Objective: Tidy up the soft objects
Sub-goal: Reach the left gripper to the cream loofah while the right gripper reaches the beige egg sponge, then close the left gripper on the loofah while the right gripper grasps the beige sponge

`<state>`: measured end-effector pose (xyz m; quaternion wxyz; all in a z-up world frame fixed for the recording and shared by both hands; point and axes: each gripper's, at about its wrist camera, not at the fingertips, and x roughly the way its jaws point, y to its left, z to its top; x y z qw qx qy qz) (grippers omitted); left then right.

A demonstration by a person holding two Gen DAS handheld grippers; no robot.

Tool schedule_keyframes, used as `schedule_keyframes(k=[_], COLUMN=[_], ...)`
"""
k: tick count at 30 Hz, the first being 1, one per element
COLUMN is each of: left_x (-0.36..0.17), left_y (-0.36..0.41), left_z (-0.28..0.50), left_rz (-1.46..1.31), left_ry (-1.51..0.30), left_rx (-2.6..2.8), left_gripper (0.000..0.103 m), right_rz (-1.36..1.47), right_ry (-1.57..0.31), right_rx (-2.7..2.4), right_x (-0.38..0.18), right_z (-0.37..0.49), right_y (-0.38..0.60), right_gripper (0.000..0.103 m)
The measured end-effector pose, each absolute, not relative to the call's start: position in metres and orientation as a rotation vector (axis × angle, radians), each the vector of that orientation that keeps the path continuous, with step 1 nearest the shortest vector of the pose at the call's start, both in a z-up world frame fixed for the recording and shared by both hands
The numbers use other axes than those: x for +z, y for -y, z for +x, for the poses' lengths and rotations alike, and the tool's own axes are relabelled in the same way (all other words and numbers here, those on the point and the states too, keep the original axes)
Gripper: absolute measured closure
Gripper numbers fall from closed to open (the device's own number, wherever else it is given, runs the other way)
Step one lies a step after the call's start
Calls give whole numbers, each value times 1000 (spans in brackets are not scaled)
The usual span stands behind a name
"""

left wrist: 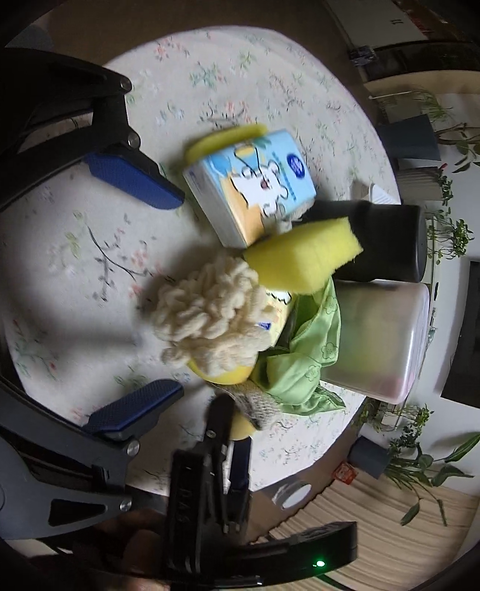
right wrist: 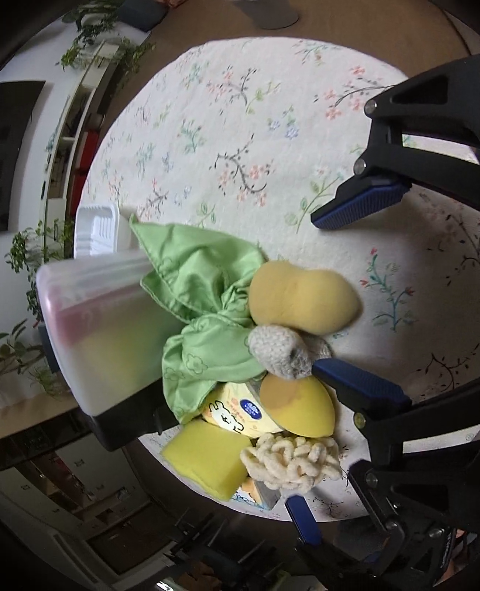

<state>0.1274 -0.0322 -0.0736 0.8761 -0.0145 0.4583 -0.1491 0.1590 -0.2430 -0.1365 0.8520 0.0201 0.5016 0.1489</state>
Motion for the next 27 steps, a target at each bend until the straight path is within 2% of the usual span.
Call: schedule_keyframes(k=[1, 2, 4, 5, 10, 12, 17, 19, 20, 21, 23, 24, 25, 27], left_x=[-75, -76, -80, -82, -85, -84, -81, -83, -83, -83, -81, -80, -78, -78], left_y=[32, 33, 34, 34, 36, 36, 38, 39, 39, 40, 41, 42, 42, 40], left_z=[130, 134, 140, 142, 143, 143, 145, 145, 145, 145, 144, 144, 144, 145], left_rz=[-35, -43, -53, -66, -92, -133, -152, -147, -144, -136, -119, -108, -105, -101], left_ry=[-959, -969, -993, -1004, -1011, -1006, -992, -986, -985, -977, -966, -961, -957, -961], left_rx=[-309, -303, -295, -293, -288, -316, -319, -312, -309, -301, -295, -286, -280, -269], left_gripper=[19, 29, 42, 44, 44, 45, 44, 44, 44, 46, 60, 64, 73, 77], right_rz=[45, 42, 37, 38, 46, 51, 47, 49, 49, 59, 82, 82, 77, 73], right_ry=[-1062, -1059, -1055, -1055, -1041, -1042, -1035, -1032, -1030, -1032, -1035, -1036, -1036, -1037], right_rx=[328, 334, 347, 355, 388, 400, 406, 413, 406, 408, 418, 420, 421, 428], right_x=[-137, -137, -138, -138, -137, -137, -139, -139, -139, -140, -140, -139, -141, -141], right_z=[161, 162, 166, 167, 165, 167, 163, 160, 160, 160, 159, 159, 161, 159], right_y=[242, 242, 241, 240, 238, 240, 241, 241, 243, 245, 248, 249, 250, 248], right_gripper=[27, 27, 30, 32, 38, 45, 47, 53, 62, 67, 68, 68, 68, 69])
